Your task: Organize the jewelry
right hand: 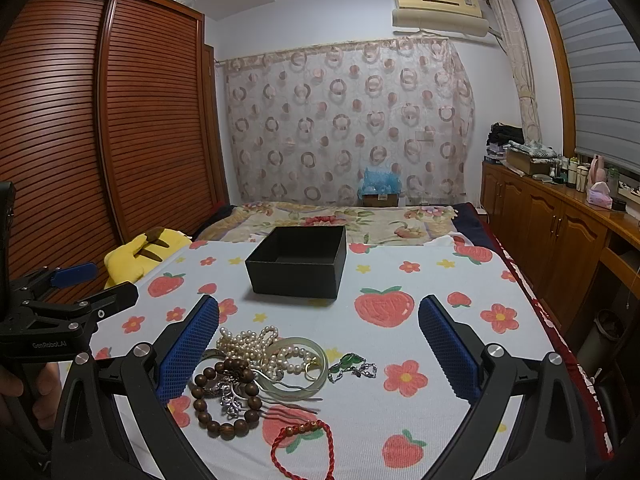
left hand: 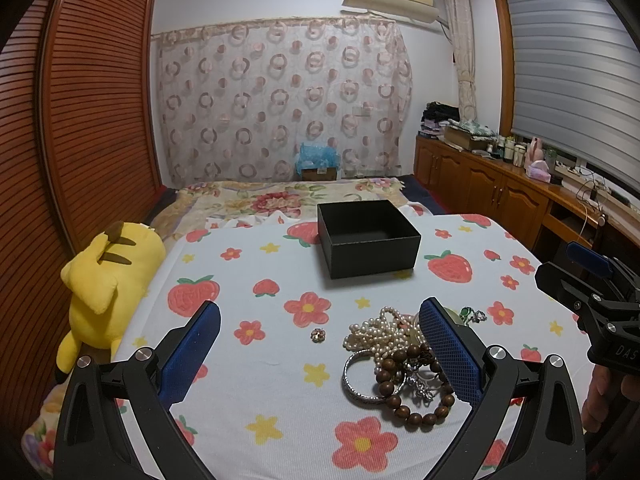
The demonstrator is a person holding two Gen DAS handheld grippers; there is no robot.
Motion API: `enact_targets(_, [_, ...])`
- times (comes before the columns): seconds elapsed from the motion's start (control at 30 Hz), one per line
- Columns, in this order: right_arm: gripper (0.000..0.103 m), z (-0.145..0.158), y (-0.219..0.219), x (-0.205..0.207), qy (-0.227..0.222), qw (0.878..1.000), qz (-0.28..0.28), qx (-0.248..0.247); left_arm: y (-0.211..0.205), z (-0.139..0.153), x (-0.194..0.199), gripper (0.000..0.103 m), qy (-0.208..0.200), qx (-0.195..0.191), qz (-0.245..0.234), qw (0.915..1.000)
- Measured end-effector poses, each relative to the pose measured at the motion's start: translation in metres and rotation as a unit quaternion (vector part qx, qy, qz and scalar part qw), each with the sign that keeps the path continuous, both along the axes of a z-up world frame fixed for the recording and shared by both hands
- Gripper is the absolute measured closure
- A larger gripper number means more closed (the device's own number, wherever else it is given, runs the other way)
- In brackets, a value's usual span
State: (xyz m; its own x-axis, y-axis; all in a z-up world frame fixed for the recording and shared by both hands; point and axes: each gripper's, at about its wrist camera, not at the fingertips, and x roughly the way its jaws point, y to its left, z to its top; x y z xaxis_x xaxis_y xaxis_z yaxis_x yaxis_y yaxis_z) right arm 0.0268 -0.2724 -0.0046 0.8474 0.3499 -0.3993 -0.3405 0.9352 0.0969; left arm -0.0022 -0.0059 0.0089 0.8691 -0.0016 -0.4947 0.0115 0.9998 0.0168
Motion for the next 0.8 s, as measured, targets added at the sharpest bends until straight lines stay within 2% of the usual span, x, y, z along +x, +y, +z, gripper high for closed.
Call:
enact_targets(0.4, [0.002, -0.003, 0.003, 0.000, 0.007, 1.000, 0.010, -0.005, -0.006, 0.013, -0.001, 0.006, 0.013, 0.001, -0.001, 0.9999])
enact_targets(0.43, [0.003, -0.011, 0.004, 0.005, 0.010, 1.000, 0.017, -0.006, -0.001, -0.004, 0.002, 0.006, 0.016, 0.001, -0.002, 0.9999])
enact_targets(0.6, [0.017, -0.026, 0.001, 0.002, 0.035, 0.998, 0.047, -0.019, -0.002, -0.017, 0.008, 0.006, 0.033, 0.006, -0.009, 0.9994])
enact_targets(0.8, [0.021, -0.045, 0.002, 0.006, 0.066, 0.995, 0.066, -0.036, -0.004, -0.031, 0.015, 0.006, 0.054, 0.007, -0.020, 0.9983])
